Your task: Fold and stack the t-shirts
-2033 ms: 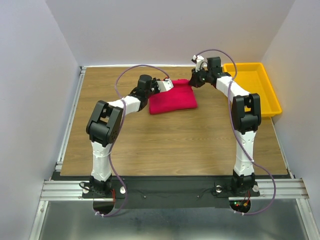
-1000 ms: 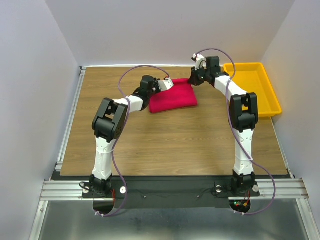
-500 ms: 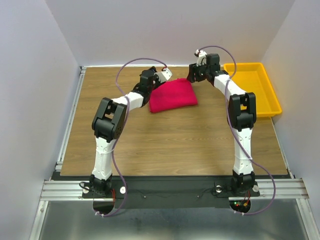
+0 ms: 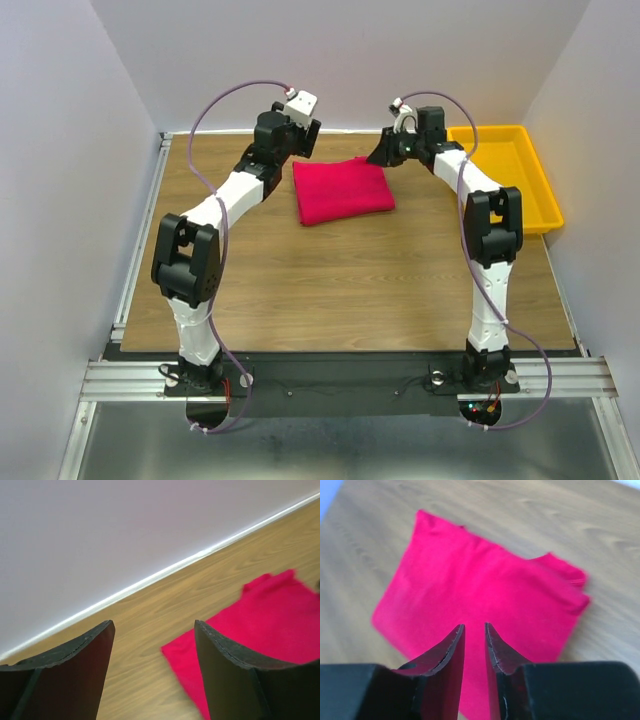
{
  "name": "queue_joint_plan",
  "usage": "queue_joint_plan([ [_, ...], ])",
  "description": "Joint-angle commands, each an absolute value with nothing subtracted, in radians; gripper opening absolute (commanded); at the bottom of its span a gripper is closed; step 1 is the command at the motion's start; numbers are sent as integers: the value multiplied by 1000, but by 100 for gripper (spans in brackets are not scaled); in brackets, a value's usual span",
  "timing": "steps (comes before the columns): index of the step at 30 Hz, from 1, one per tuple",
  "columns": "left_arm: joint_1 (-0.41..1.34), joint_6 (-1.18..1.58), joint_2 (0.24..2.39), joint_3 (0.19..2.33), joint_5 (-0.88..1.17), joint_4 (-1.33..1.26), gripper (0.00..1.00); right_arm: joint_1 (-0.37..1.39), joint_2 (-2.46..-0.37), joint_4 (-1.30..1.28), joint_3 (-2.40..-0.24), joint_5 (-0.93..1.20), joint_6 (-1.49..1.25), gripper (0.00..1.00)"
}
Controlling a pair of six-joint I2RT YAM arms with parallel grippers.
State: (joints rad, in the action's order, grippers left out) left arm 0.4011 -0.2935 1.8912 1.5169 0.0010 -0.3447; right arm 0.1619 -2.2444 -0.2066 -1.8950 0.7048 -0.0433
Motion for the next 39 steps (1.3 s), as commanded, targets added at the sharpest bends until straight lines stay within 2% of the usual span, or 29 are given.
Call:
queue_joint_plan([
  [1, 384, -32, 1908, 1528, 268, -287, 71, 158, -2324, -173, -1969, 858, -155, 27],
  [7, 365, 127, 2046, 1603, 411, -311, 66, 156, -2430, -175, -2055, 764, -204, 27],
  [15, 336, 201, 2155, 1631, 445, -364, 65, 156, -2506, -175, -2158, 566, -232, 25],
  [28, 296, 230, 2194, 1609, 445, -380, 65, 152, -2628, -175, -2309, 315, -270, 24],
  [39, 288, 256, 2189, 1649, 446, -382, 65, 127, -2617, -173, -2370, 215, -177, 25],
])
